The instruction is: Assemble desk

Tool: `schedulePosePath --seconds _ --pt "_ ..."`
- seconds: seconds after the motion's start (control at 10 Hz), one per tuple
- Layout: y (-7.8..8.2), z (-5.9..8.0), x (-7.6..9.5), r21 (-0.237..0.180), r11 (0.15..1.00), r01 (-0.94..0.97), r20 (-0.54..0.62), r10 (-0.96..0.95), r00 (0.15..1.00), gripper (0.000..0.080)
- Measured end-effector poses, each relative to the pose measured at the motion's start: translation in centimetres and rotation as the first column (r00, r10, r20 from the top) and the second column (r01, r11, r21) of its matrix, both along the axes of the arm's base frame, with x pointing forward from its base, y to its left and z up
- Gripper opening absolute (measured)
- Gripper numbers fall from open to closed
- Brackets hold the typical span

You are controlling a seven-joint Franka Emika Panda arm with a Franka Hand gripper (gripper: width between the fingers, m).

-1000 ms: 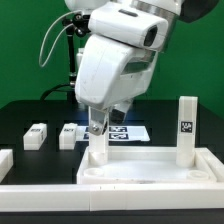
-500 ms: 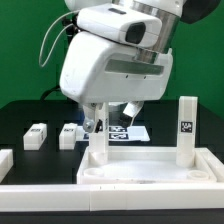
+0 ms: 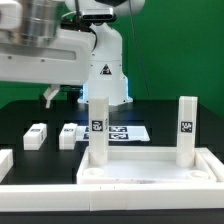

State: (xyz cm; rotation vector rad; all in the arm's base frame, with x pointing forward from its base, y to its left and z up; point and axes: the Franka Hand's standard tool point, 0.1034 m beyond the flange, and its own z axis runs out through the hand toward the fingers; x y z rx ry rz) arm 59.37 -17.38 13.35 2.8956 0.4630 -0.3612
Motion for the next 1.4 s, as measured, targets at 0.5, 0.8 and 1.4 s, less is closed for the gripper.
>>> schedulePosePath --seconds 0.5,0.8,1.4 --pt "-1.8 -2.3 -2.5 0.016 0.901 0.434 0.007 -0.434 0.901 0.0649" --pt "-1.0 -3.5 -6.0 0.045 0.774 0.632 -0.096 -0.626 0.774 0.0648" --pt "-0.5 -3.6 -6.0 0.030 0.624 0.781 -0.058 -0.778 0.625 0.0648"
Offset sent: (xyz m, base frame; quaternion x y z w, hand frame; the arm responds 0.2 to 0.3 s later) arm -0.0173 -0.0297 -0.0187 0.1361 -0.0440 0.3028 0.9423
